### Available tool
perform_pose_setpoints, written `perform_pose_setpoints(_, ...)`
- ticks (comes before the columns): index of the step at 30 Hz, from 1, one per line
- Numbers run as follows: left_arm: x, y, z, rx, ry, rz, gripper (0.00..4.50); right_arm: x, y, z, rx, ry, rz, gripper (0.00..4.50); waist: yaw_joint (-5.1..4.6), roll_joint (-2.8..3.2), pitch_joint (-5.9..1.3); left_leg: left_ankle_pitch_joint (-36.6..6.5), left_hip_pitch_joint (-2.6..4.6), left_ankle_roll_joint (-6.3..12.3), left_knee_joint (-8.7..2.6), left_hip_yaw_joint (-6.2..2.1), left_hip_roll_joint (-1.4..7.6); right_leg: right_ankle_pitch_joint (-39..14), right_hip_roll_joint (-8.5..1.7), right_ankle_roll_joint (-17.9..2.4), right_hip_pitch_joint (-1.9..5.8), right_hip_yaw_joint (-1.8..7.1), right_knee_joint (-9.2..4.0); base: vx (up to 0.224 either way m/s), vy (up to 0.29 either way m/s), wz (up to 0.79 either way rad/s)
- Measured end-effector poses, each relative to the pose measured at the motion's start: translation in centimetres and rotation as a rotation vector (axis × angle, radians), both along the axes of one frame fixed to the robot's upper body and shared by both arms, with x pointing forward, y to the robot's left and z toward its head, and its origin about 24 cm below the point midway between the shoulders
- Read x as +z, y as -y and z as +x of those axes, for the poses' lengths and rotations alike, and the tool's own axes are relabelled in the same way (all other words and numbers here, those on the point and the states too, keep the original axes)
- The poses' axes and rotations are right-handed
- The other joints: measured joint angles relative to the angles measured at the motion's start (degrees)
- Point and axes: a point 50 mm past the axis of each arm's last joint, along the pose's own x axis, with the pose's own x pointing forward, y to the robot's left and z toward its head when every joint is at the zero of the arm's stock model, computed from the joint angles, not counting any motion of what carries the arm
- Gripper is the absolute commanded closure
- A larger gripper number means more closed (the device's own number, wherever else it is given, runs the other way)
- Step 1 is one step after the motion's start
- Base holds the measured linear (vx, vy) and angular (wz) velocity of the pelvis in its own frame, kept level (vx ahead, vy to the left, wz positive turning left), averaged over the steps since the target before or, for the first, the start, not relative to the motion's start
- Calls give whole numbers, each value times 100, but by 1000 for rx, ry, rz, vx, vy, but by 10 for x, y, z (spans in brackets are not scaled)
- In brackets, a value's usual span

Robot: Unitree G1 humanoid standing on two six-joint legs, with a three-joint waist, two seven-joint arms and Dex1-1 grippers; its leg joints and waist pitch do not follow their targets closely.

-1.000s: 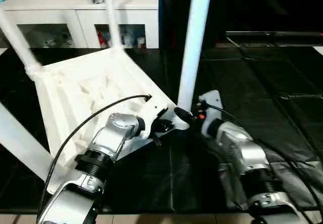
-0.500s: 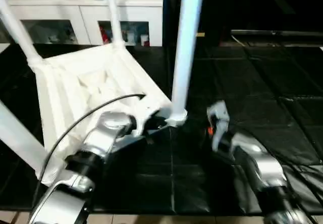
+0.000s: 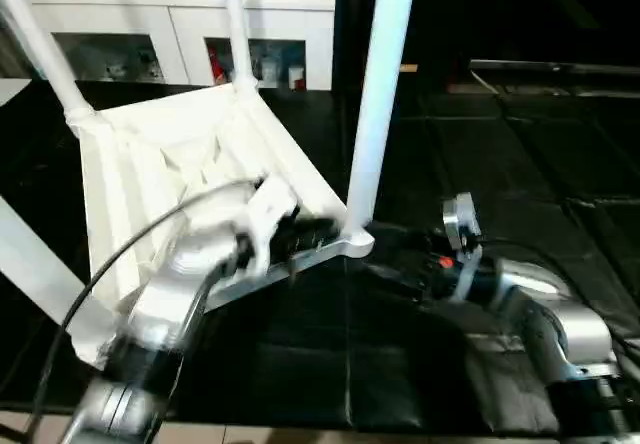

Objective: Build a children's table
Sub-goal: Rotate leg to tighten, then rotate table base

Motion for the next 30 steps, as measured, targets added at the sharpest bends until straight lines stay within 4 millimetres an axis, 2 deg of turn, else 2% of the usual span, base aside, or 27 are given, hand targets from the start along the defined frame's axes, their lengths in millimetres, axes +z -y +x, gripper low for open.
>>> perform_pose_setpoints(5, 5, -5, -20, 51, -21, -84, 283, 13, -21, 7, -22, 10, 124, 0, 28, -77, 17, 1, 2, -1, -2, -3, 5, -1, 5, 1, 4, -1, 2, 0, 0, 0)
perform_pose_setpoints(7, 2, -9, -37, 84, -36, -111, 267, 17, -32, 12, -57, 11, 160, 0, 3, -90, 13, 3, 1, -6, -3, -2, 4, -2, 4, 3, 5, 5, -4, 0, 0, 0)
perform_pose_setpoints(9, -6, -9, -55, 104, -78, -138, 261, 17, -39, 15, -88, 3, 178, 0, -10, -120, 10, -3, 0, -14, -7, 5, 4, -6, 5, 9, 4, 10, -7, 0, 0, 0)
perform_pose_setpoints(10, -10, -9, -60, 110, -100, -137, 240, 16, -40, 15, -100, -5, 173, 0, 11, -138, 20, -2, -3, -15, -6, 1, 5, -7, 9, 11, 0, 11, -7, 0, 0, 0)
perform_pose_setpoints(11, -12, -12, -62, 125, -107, -130, 240, 15, -41, 17, -107, -13, 169, 0, 24, -145, 22, -2, -11, -15, -7, -3, 5, -7, 12, 11, 0, 11, -7, 0, 0, 0)
perform_pose_setpoints(13, -16, -27, -77, 154, -123, -90, 229, 9, -51, 26, -186, -30, 110, 0, -10, -154, 13, -1, 7, -18, -19, 4, 6, -10, 15, 13, 4, 23, -5, 0, 0, 0)
perform_pose_setpoints(15, -21, -33, -82, 174, -144, -77, 219, 1, -47, 31, -256, -47, 59, 0, 22, -170, 17, 1, 2, -21, -22, 3, 3, -11, 15, 16, 2, 25, -7, 0, 0, 0)
perform_pose_setpoints(16, -24, -38, -86, 185, -156, -65, 193, -5, -48, 34, -296, -64, 25, 0, 25, -176, 14, 2, 6, -22, -23, 3, 1, -12, 15, 17, 5, 34, -7, 0, 0, 0)
perform_pose_setpoints(18, -29, -48, -94, 183, -187, -26, 188, -10, -49, 42, -375, -72, -19, 0, 11, -180, 12, 2, 6, -23, -23, 3, -3, -12, 16, 17, 5, 43, -7, 0, 0, 0)
perform_pose_setpoints(20, -34, -62, -111, 176, -241, 9, 184, -16, -43, 51, -476, -79, -58, 0, 3, -194, 4, 2, 7, -23, -23, 3, -7, -12, 16, 18, 4, 51, -7, 0, 0, 0)
perform_pose_setpoints(22, -37, -74, -127, 176, -290, 24, 150, -19, -31, 56, -561, -82, -77, 0, 22, -208, -5, 2, 11, -22, -24, 1, -12, -16, 17, 24, 6, 64, -9, 0, 0, 0)
perform_pose_setpoints(25, -35, -86, -147, 156, -342, 34, 140, -22, -18, 61, -643, -79, -98, 0, 18, -219, -11, 2, 10, -22, -23, 8, -18, -23, 47, 36, 5, 136, -6, 0, 0, 0)
perform_pose_setpoints(28, -32, -99, -158, 168, -364, 35, 107, -23, -10, 64, -675, -65, -121, 0, 8, -227, -16, 1, 9, -21, -25, 9, -20, -27, 55, 42, 3, 150, -5, 0, 0, 0)
perform_pose_setpoints(30, -29, -111, -162, 191, -361, 60, 105, -25, -5, 63, -668, -56, -140, 0, 2, -231, -19, 1, 6, -21, -27, 8, -15, -28, 64, 43, 8, 152, -5, 0, 0, 0)
